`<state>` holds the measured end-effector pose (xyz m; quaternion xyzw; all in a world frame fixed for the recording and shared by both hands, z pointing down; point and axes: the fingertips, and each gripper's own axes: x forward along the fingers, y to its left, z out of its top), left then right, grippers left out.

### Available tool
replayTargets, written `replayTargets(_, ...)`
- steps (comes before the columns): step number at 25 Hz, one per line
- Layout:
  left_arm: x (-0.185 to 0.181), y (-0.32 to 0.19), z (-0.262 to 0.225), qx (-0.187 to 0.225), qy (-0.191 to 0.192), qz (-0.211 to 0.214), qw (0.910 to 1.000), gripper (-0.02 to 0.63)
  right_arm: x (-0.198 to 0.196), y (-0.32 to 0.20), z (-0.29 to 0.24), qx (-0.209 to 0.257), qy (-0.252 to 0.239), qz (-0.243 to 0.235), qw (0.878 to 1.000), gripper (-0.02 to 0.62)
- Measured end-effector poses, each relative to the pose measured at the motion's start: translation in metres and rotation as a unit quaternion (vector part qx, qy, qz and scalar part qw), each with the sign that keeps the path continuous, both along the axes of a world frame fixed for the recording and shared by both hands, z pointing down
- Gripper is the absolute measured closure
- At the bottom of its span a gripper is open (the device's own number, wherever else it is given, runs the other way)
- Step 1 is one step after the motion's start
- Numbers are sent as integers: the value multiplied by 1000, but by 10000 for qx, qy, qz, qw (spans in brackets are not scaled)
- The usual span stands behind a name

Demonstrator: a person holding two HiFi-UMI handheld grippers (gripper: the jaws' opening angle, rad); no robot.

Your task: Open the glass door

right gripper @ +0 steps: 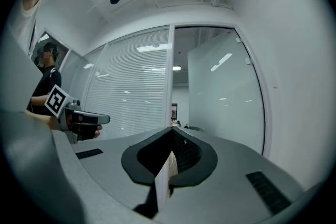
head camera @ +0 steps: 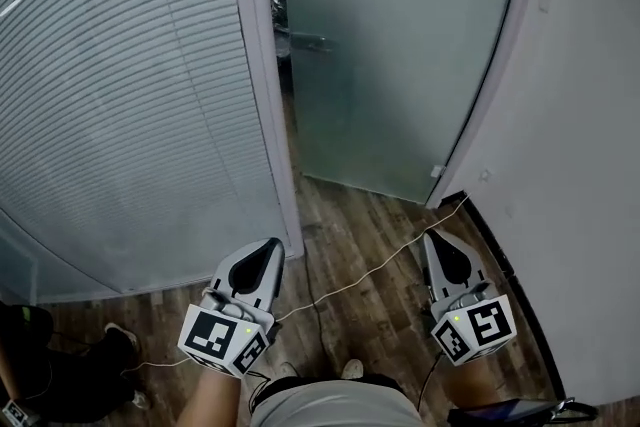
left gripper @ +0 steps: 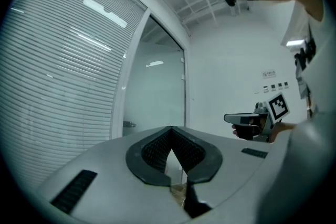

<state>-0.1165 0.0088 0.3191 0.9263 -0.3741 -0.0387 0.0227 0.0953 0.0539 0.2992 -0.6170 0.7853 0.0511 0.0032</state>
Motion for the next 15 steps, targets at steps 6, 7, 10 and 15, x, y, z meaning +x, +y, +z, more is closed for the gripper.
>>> replayTargets(6,-21,-14,-18,15,49,68,10000,606,-25,-12,-20,6,76,31,10000,595)
replayTargets(7,-25,-15,-17,10,57,71,10000,606,-29,-13,-21,1,92,39,9999,595)
replayTargets(10,-43,-15,-14,3,104,65,9999,606,-45,-9,-18,-18,138,67,9999,595)
replayTargets(15,-74,-4,-2,17,157,145,9998,606,-77,5,-5,-38,201,161,9997,595)
